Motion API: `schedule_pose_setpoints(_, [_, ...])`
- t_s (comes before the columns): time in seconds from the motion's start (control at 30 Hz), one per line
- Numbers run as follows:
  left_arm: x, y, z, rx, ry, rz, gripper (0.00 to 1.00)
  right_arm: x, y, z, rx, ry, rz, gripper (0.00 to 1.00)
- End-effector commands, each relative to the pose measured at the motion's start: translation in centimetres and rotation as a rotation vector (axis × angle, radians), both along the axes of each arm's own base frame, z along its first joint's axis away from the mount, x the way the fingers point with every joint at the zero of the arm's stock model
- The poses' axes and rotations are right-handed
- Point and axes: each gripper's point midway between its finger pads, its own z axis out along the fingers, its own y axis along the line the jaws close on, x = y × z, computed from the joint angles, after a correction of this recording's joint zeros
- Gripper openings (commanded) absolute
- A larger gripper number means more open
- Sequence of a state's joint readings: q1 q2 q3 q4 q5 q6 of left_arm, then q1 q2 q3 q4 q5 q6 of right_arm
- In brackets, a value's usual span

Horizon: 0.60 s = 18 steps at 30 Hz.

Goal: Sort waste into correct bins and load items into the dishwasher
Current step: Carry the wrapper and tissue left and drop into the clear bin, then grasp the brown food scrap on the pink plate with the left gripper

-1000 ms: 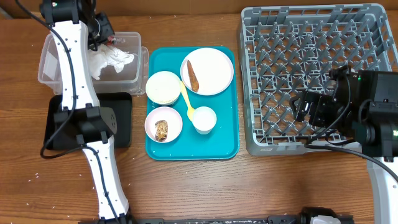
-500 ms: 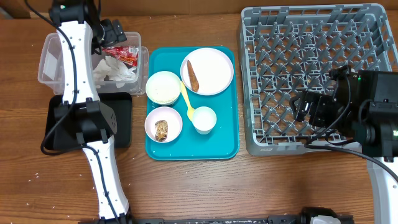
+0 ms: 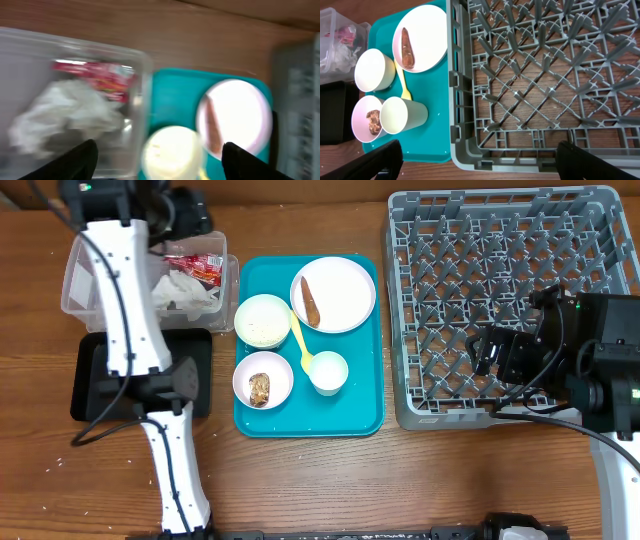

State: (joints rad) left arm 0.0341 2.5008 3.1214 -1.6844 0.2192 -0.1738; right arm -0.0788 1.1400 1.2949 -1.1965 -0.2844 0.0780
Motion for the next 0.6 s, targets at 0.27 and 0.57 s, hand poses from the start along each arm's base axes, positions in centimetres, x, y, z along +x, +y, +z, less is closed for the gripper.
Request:
schedule_pose_setpoints(0.27, [-3.4,-16.4,-8.0,0.116,0.225,-0.155,0.87,0.1,0.1,0.8,0.003,-0.022,0.002,1.0])
schedule_pose_setpoints(0.57, [-1.5,-17.8,-16.0,0.15,0.26,-0.053,0.8,0.1,0.1,0.8,0.003,-0.02,0.002,1.0])
